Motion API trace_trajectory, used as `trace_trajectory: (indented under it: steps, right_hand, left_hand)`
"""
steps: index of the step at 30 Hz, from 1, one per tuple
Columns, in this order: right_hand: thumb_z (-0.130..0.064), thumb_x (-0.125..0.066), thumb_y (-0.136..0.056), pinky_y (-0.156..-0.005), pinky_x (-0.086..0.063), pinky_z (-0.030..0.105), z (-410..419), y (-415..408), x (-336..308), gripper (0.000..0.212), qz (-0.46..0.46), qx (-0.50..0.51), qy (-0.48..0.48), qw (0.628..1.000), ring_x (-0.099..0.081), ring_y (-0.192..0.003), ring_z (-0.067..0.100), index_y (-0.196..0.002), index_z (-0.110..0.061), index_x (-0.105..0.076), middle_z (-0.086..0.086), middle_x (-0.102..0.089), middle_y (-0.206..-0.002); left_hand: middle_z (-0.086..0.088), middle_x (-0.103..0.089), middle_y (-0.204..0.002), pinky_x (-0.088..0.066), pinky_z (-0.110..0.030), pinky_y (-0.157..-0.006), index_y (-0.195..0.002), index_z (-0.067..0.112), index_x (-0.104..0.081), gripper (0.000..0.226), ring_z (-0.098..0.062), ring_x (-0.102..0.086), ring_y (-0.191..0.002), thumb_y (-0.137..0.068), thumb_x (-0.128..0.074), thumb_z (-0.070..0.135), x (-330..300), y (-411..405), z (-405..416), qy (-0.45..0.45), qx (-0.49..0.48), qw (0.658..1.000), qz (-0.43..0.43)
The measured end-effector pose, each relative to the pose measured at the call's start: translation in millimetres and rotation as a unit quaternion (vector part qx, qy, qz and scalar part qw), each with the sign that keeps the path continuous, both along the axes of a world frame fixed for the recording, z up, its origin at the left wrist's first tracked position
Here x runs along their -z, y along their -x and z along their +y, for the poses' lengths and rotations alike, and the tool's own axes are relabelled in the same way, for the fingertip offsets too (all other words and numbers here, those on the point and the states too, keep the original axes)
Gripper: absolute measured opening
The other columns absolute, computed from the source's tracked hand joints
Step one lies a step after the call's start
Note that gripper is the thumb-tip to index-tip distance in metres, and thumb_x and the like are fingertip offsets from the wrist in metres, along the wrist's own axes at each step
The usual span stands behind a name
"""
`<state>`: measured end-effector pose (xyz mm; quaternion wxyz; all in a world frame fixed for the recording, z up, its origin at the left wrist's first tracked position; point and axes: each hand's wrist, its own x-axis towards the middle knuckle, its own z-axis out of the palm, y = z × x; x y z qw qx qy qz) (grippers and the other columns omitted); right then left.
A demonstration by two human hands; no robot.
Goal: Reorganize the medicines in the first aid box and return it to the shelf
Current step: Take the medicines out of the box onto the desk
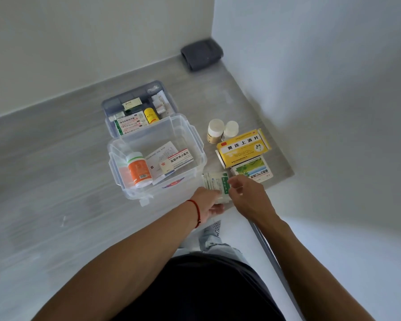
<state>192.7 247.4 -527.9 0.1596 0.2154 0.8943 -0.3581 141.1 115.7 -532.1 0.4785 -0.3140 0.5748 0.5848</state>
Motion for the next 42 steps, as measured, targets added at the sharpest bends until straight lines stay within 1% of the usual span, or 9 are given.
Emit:
trace_trajectory:
  steps: [5, 8, 10, 12, 17, 22, 26, 35, 42]
  right_hand:
    - [-0.022, -0.06, -0.101, -0.086, -0.062, 0.039, 4, 14, -24, 0.016, 0.063, 0.0, -0.014, 0.998, -0.07, -0.1, 0.019, -0.115, -0.018, -0.068, -0.001, -0.073, -0.114]
    - [-0.021, -0.062, -0.101, -0.075, -0.057, 0.022, -1, 36, -47, 0.01, 0.155, -0.004, 0.003, 0.988, -0.067, -0.083, 0.007, -0.107, -0.023, -0.069, -0.013, -0.066, -0.099]
    - [-0.019, -0.064, -0.099, -0.071, -0.049, 0.011, -11, 57, -65, 0.006, 0.232, -0.039, 0.013, 0.972, -0.065, -0.078, 0.002, -0.1, -0.022, -0.069, -0.016, -0.067, -0.094]
    - [-0.013, -0.065, -0.097, -0.073, -0.054, 0.018, -27, 81, -76, 0.01, 0.273, -0.114, 0.035, 0.955, -0.068, -0.083, 0.009, -0.102, -0.012, -0.073, -0.007, -0.074, -0.096]
    - [-0.008, -0.058, -0.093, -0.084, -0.055, 0.035, -84, 152, -63, 0.021, 0.108, -0.343, -0.013, 0.933, -0.071, -0.095, 0.026, -0.098, -0.005, -0.079, 0.009, -0.078, -0.101]
    - [-0.011, -0.07, -0.091, -0.08, -0.046, 0.034, -112, 172, -11, 0.032, -0.002, -0.453, -0.173, 0.875, -0.064, -0.109, 0.029, -0.122, -0.009, -0.064, 0.009, -0.064, -0.116]
    - [-0.013, -0.07, -0.091, -0.1, -0.049, 0.044, -115, 172, 7, 0.048, 0.016, -0.492, -0.254, 0.833, -0.058, -0.119, 0.031, -0.137, -0.012, -0.055, 0.012, -0.058, -0.128]
    - [-0.023, -0.081, -0.082, -0.098, -0.049, 0.049, -103, 159, -65, 0.052, 0.117, -0.422, -0.12, 0.891, -0.049, -0.117, 0.026, -0.128, -0.022, -0.057, 0.005, -0.055, -0.123]
    - [-0.029, -0.087, -0.08, -0.099, -0.045, 0.043, -92, 130, -104, 0.054, 0.201, -0.378, -0.011, 0.904, -0.048, -0.115, 0.021, -0.129, -0.027, -0.065, -0.001, -0.056, -0.119]
  left_hand:
    - [-0.018, -0.062, -0.129, -0.057, -0.043, -0.094, -0.115, 0.005, -0.054, 0.025, -0.032, -0.061, -0.116, -0.093, -0.048, -0.004, -17, 11, -11, 0.049, 0.033, 0.998, 0.031]
    - [-0.024, -0.057, -0.136, -0.055, -0.044, -0.094, -0.131, -0.005, -0.054, 0.04, -0.037, -0.06, -0.121, -0.092, -0.053, 0.003, -32, 16, -34, 0.101, 0.079, 0.988, 0.082]
    - [-0.017, -0.064, -0.128, -0.055, -0.044, -0.098, -0.125, 0.002, -0.062, 0.032, -0.028, -0.063, -0.111, -0.094, -0.055, 0.009, -48, 12, -53, 0.097, 0.09, 0.983, 0.126]
    - [-0.003, -0.073, -0.11, -0.058, -0.042, -0.094, -0.106, 0.013, -0.073, 0.02, -0.02, -0.067, -0.1, -0.093, -0.058, 0.01, -61, 10, -73, 0.093, 0.092, 0.975, 0.181]
    - [0.0, -0.076, -0.092, -0.056, -0.026, -0.056, -0.09, 0.018, -0.077, 0.022, -0.018, -0.07, -0.071, -0.09, -0.059, 0.007, -92, 12, -115, 0.164, 0.065, 0.947, 0.268]
    - [0.0, -0.075, -0.096, -0.05, -0.024, -0.059, -0.095, 0.024, -0.077, 0.022, -0.018, -0.071, -0.072, -0.088, -0.06, 0.01, -95, 11, -142, 0.239, 0.018, 0.915, 0.324]
    - [0.002, -0.077, -0.088, -0.053, -0.028, -0.061, -0.09, 0.025, -0.077, 0.023, -0.015, -0.07, -0.068, -0.087, -0.059, 0.009, -91, 7, -157, 0.255, -0.029, 0.911, 0.324]
    - [-0.004, -0.075, -0.088, -0.06, -0.024, -0.062, -0.096, 0.022, -0.071, 0.014, -0.014, -0.073, -0.068, -0.09, -0.063, 0.012, -90, 23, -155, 0.231, -0.1, 0.898, 0.361]
    - [-0.02, -0.075, -0.103, -0.062, -0.038, -0.082, -0.118, -0.003, -0.066, 0.025, -0.026, -0.073, -0.082, -0.094, -0.064, 0.004, -95, 40, -129, 0.058, -0.181, 0.934, 0.303]
